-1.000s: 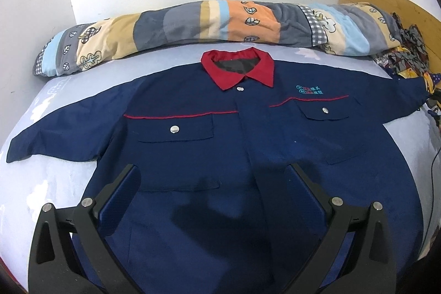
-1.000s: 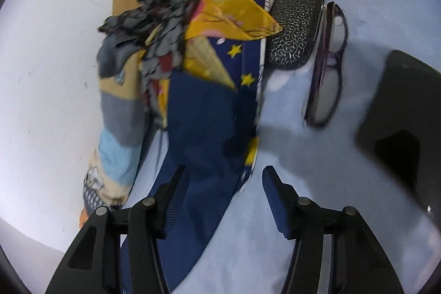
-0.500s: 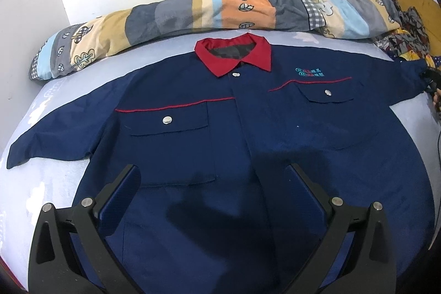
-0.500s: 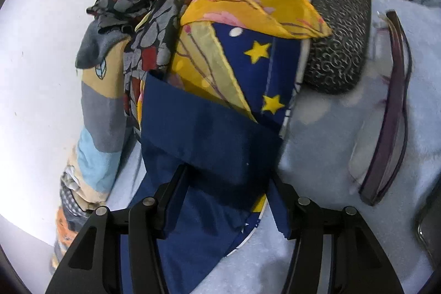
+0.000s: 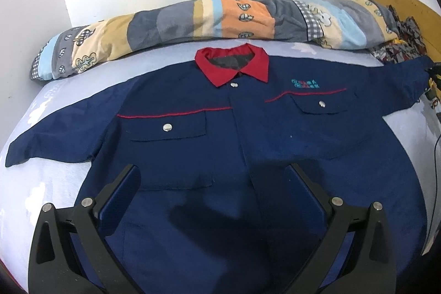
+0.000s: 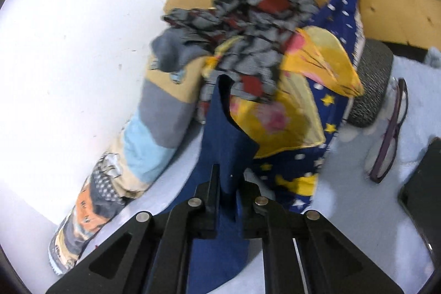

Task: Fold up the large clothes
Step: 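Grasp the navy sleeve cuff with the right gripper and lift it, then carry the held sleeve across the jacket front and open the right gripper, then move the left gripper to the other sleeve cuff and grasp it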

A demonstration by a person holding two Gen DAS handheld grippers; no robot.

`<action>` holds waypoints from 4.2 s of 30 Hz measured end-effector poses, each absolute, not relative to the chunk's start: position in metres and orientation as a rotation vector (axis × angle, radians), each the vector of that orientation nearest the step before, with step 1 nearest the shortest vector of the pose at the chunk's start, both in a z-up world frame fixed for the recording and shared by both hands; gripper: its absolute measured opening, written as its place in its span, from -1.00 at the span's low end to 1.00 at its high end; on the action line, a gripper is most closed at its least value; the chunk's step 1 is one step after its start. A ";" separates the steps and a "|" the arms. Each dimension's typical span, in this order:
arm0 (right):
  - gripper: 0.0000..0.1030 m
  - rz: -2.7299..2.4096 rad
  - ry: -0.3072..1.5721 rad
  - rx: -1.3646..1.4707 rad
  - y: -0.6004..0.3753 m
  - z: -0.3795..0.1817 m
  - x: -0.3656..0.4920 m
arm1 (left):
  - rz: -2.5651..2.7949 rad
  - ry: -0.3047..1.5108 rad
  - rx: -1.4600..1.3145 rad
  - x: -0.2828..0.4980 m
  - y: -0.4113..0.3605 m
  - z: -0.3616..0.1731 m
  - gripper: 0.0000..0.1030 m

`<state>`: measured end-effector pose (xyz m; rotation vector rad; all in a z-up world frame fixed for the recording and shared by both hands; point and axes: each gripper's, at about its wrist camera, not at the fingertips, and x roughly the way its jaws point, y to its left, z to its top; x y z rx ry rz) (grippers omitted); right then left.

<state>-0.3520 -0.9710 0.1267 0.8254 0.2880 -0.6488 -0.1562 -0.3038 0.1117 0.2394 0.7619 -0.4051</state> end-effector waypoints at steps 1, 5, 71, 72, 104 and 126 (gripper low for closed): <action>-0.84 -0.637 0.287 0.823 -0.966 0.135 -0.349 | -0.406 0.762 0.231 -0.156 -0.302 0.113 1.00; -0.85 -0.571 0.278 0.818 -0.933 0.170 -0.334 | -0.403 0.764 0.186 -0.155 -0.293 0.121 1.00; 0.13 0.067 1.033 0.264 -0.362 0.044 -0.054 | -0.150 0.820 -0.148 -0.114 -0.129 0.135 1.00; 0.13 0.058 1.024 0.260 -0.361 0.048 -0.053 | -0.148 0.821 -0.147 -0.113 -0.129 0.135 1.00; -0.35 -0.071 1.033 0.162 -0.368 0.076 -0.017 | -0.130 0.863 -0.182 -0.103 -0.125 0.132 1.00; -0.02 -0.337 0.723 0.152 -0.498 0.139 -0.197 | -0.138 0.927 -0.066 -0.103 -0.172 0.108 1.00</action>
